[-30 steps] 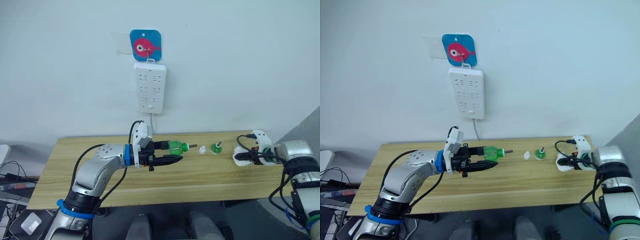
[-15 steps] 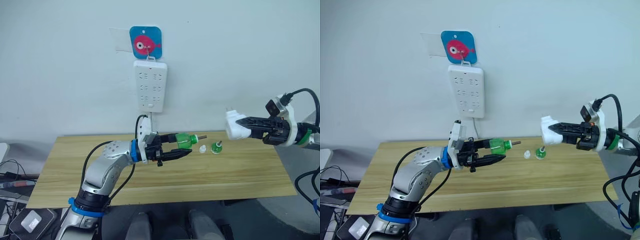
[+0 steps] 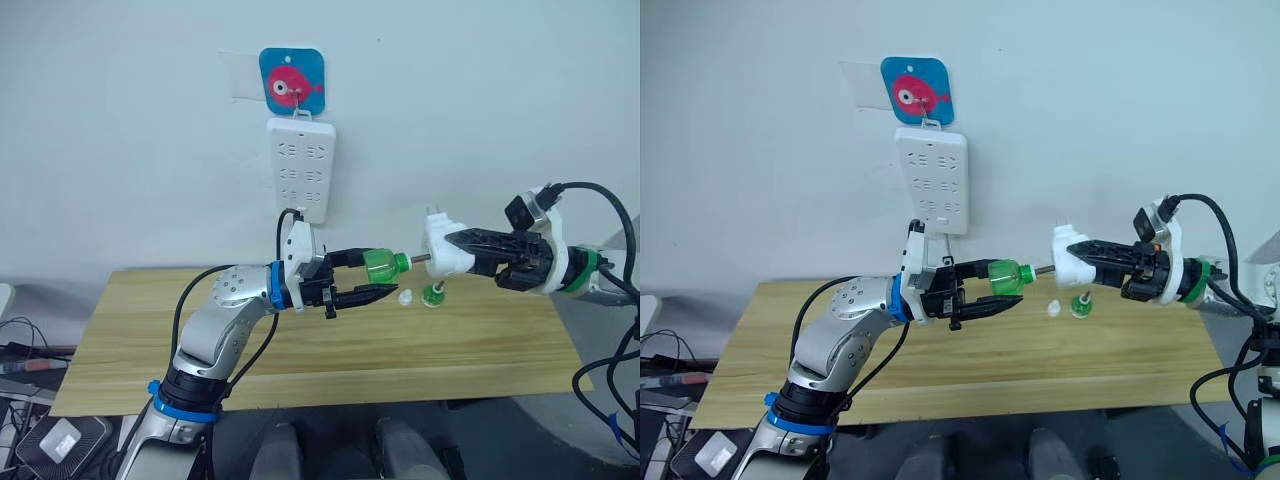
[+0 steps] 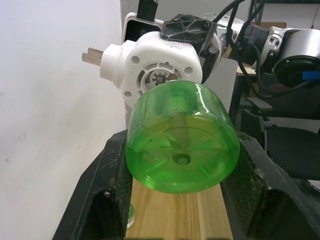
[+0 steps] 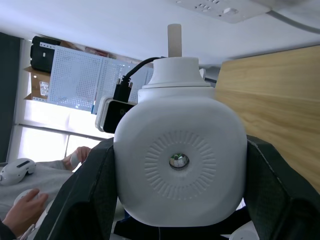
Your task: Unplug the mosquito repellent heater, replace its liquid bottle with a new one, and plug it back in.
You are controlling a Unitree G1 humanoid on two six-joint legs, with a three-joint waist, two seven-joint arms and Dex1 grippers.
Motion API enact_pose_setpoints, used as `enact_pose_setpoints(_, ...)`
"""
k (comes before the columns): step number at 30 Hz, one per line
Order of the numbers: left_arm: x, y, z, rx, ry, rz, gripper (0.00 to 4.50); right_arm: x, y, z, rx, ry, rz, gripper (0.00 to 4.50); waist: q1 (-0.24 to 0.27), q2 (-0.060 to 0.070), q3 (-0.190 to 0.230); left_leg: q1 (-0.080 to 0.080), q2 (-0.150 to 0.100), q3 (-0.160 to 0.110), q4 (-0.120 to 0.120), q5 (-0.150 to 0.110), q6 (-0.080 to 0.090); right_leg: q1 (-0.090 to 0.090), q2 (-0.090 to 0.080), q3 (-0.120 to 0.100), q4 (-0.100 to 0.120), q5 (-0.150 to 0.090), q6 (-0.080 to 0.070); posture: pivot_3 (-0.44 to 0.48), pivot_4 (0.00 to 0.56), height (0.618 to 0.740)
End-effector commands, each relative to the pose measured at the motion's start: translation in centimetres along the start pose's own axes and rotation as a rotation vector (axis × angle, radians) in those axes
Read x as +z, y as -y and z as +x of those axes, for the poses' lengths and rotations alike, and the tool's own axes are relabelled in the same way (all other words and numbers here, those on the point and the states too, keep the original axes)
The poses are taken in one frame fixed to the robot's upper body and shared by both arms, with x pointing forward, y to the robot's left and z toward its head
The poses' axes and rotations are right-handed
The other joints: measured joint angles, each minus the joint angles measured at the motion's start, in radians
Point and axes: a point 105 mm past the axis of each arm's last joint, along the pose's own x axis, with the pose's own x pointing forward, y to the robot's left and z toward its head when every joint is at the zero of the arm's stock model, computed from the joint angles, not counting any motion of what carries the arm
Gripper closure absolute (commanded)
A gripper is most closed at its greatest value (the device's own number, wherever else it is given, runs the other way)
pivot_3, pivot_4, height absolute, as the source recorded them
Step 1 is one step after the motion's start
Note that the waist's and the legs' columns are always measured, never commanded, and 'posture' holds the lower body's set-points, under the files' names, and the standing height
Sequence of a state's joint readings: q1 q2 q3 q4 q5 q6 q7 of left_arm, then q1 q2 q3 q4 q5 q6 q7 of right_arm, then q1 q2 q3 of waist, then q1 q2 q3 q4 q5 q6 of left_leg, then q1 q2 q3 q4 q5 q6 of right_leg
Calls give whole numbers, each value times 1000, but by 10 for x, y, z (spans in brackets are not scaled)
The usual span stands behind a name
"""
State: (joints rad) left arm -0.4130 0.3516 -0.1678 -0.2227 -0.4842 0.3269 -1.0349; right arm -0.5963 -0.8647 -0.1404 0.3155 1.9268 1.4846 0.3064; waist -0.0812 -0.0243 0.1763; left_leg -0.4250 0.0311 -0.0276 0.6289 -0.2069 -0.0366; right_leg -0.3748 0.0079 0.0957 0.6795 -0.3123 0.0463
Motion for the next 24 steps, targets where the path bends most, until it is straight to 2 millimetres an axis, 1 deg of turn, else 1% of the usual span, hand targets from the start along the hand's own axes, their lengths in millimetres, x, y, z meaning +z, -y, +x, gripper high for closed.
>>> enact_pose_setpoints(1, 7, 4, 4, -31, 14, 38, 2279, 1, -16, 1, 52, -4, -47, 1555, 0, 0, 0, 0, 0, 0, 0, 0, 0, 0, 0, 0, 0, 0, 0, -48, 175, 740)
enact_pose_setpoints(7, 7, 2, 8, -27, 19, 40, 2279, -3, -17, 5, 69, -26, -47, 1555, 1, 0, 0, 0, 0, 0, 0, 0, 0, 0, 0, 0, 0, 0, 0, -45, 173, 740)
enact_pose_setpoints(17, 6, -1, 5, -16, 19, 37, 2279, -4, -19, 2, 79, -43, -45, 1555, 1, 0, 1, 0, 0, 0, 0, 0, 0, 0, 0, 0, 0, 0, 0, -44, 172, 740)
enact_pose_setpoints(24, 7, 3, 11, -42, 25, 40, 2279, -4, -16, 11, 77, -31, -53, 1555, 1, 0, 1, 0, 0, 0, 0, 0, 0, 0, 0, 0, 0, 0, 0, -44, 172, 740)
